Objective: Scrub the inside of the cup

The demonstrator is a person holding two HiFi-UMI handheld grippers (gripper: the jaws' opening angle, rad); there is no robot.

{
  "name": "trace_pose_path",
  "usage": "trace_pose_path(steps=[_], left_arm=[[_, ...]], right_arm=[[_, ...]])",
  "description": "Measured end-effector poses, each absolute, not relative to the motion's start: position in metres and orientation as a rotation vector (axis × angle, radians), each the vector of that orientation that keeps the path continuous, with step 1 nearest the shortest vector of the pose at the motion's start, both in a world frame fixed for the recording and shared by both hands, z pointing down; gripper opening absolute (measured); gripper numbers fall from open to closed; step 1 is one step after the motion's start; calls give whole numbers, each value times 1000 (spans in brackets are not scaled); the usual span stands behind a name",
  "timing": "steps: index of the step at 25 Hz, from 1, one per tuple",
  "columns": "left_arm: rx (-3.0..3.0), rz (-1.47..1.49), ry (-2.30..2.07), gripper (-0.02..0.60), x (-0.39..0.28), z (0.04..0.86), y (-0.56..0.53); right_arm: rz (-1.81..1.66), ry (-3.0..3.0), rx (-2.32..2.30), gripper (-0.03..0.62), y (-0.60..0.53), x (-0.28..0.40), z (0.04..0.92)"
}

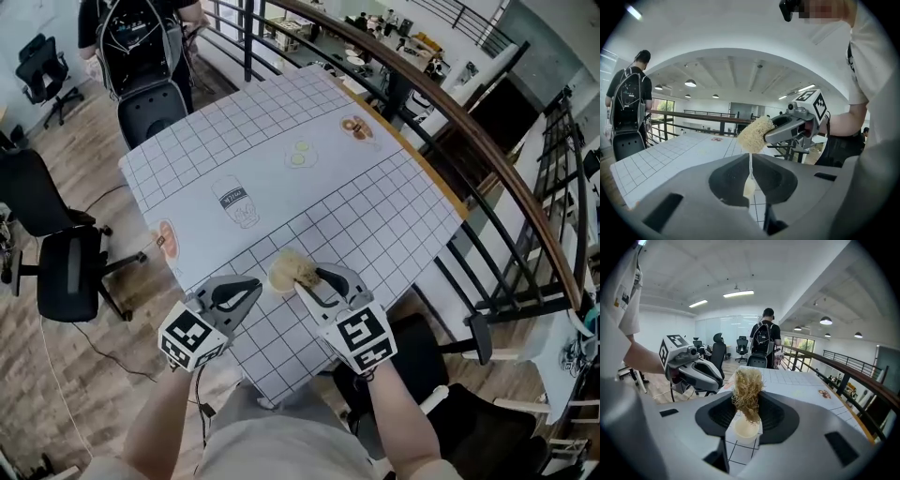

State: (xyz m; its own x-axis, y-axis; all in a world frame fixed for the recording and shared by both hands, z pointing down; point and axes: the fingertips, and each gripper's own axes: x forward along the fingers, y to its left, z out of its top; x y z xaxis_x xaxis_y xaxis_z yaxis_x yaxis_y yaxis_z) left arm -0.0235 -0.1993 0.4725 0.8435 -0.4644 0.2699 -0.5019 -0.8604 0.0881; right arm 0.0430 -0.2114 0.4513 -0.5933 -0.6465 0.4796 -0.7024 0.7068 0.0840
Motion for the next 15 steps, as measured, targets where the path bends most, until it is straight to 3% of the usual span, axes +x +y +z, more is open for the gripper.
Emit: trace_pose_path(steps=[11, 15], left_arm=[[2932, 136, -868, 14, -24, 362, -172], [3000, 227, -916, 14, -15, 346, -155]], right_arm=[[15, -2569, 1282, 133, -172, 47, 354], [-55, -2608, 1316, 133, -156, 51, 331]])
